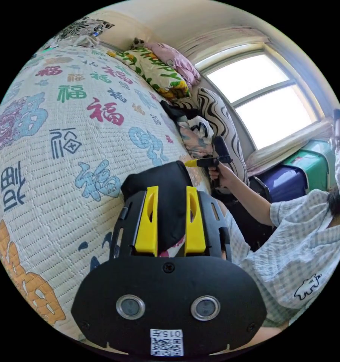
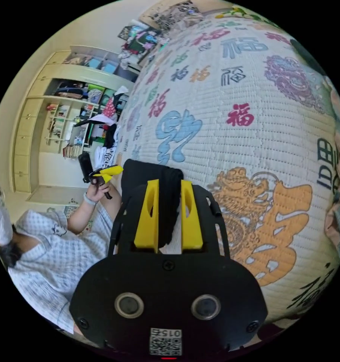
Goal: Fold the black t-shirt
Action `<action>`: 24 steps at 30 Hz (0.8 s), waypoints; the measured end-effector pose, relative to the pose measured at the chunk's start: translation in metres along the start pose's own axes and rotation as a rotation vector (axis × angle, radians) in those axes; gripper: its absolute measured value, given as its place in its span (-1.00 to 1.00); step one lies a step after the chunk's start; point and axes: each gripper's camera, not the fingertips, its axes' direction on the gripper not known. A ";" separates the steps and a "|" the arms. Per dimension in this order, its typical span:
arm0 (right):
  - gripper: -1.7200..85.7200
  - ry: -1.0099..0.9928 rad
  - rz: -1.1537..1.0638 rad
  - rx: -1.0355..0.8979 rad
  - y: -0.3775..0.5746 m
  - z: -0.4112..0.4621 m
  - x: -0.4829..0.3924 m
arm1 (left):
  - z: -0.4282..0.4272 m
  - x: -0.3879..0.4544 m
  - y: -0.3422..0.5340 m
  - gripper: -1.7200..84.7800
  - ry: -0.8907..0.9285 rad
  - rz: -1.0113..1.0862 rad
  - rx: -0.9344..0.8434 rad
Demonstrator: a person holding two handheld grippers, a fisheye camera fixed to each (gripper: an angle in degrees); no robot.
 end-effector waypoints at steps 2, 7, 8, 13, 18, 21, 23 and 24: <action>-0.76 -0.005 0.056 -0.029 -0.013 0.012 0.016 | -0.002 -0.019 -0.015 -0.78 -0.054 -0.088 -0.006; -0.85 -0.119 0.108 -0.043 -0.025 0.035 0.039 | -0.024 -0.043 -0.016 -0.74 0.014 -0.219 0.100; -0.86 -0.124 0.108 -0.042 -0.025 0.036 0.040 | -0.039 -0.041 -0.013 -0.72 -0.020 -0.237 0.155; -0.90 -0.167 0.100 -0.037 -0.025 0.040 0.048 | -0.042 -0.059 -0.020 -0.74 -0.010 -0.286 0.050; -0.92 -0.211 0.141 0.023 -0.019 0.040 0.061 | -0.044 -0.081 -0.018 -0.85 0.122 -0.335 0.084; -0.92 -0.275 0.211 0.082 -0.008 0.044 0.077 | -0.054 -0.089 -0.007 -0.86 0.156 -0.387 0.144; -0.90 -0.300 0.217 0.110 -0.005 0.050 0.080 | -0.060 -0.088 -0.005 -0.83 0.199 -0.403 0.169; -0.88 -0.302 0.195 0.123 -0.004 0.052 0.075 | -0.063 -0.087 -0.005 -0.83 0.206 -0.399 0.174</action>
